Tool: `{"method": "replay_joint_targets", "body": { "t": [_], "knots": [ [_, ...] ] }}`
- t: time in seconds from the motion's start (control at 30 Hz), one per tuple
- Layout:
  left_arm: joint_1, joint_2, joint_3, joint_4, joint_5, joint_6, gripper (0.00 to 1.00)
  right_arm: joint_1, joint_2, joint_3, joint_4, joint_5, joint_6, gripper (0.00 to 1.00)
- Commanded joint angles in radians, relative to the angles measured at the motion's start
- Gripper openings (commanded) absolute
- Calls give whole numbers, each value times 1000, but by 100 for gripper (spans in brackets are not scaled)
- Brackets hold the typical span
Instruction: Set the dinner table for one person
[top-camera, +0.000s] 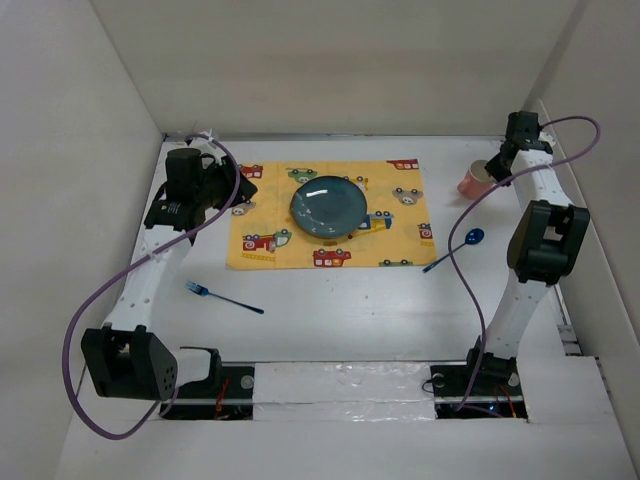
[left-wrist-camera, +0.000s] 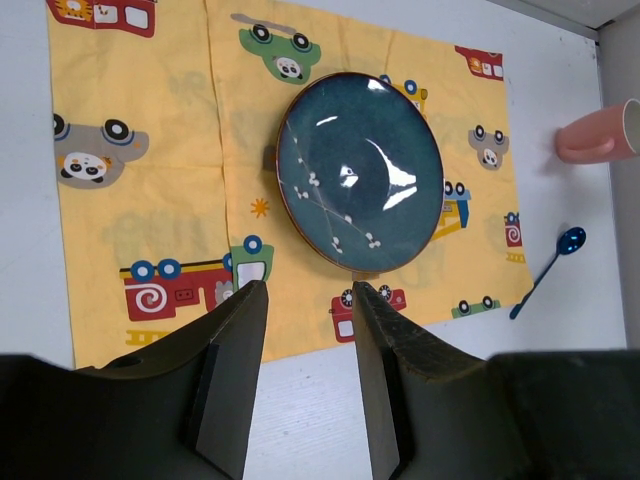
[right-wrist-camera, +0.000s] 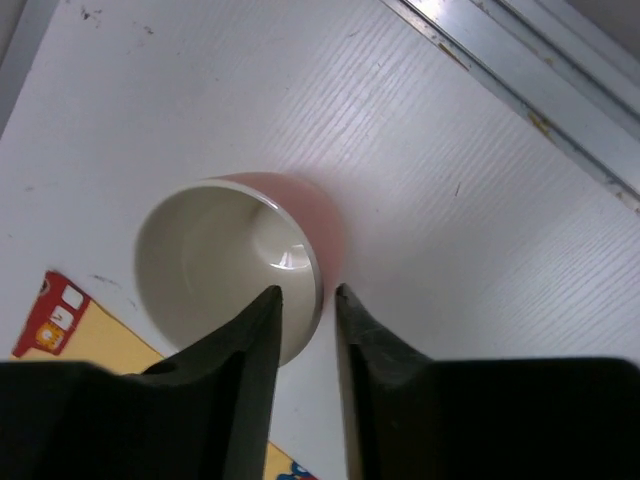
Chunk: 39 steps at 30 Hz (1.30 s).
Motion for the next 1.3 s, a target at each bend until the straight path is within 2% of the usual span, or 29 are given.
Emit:
{"method": "replay_joint_targets", "body": {
  "t": [0.0, 0.17, 0.27, 0.3, 0.33, 0.37, 0.5, 0.6, 0.7, 0.83, 0.93, 1.27],
  "knots": [
    [-3, 2, 4, 14, 3, 7, 36, 3, 44, 64, -16, 1, 16, 29],
    [-3, -6, 6, 7, -15, 11, 36, 3, 59, 61, 12, -23, 8, 33],
    [-3, -7, 4, 2, -20, 9, 36, 3, 79, 69, 1, -31, 8, 29],
    [-3, -9, 6, 4, -23, 11, 36, 3, 84, 70, -3, -43, 11, 15],
    [-3, -9, 6, 4, -23, 11, 36, 3, 84, 70, -3, -43, 11, 15],
    [-3, -7, 7, 2, -26, 11, 37, 3, 78, 79, -12, -39, 23, 0],
    [-3, -4, 15, -1, -23, 7, 36, 39, -20, 53, 85, -22, 0, 0],
    [-3, 2, 19, 4, -15, 0, 36, 76, -47, 133, 84, -51, -41, 0],
    [-3, 2, 10, 11, -14, -5, 36, 142, 4, 298, -14, -57, -86, 0],
    [-3, 8, 10, 5, -20, 3, 36, 238, 119, 437, -77, -40, -132, 0],
    [-3, 11, 15, 7, -18, 1, 36, 260, 198, 541, -127, -52, -149, 0],
    [-3, 23, 16, 11, -28, -2, 37, 335, 334, 685, -204, -77, -173, 0]
  ]
}}
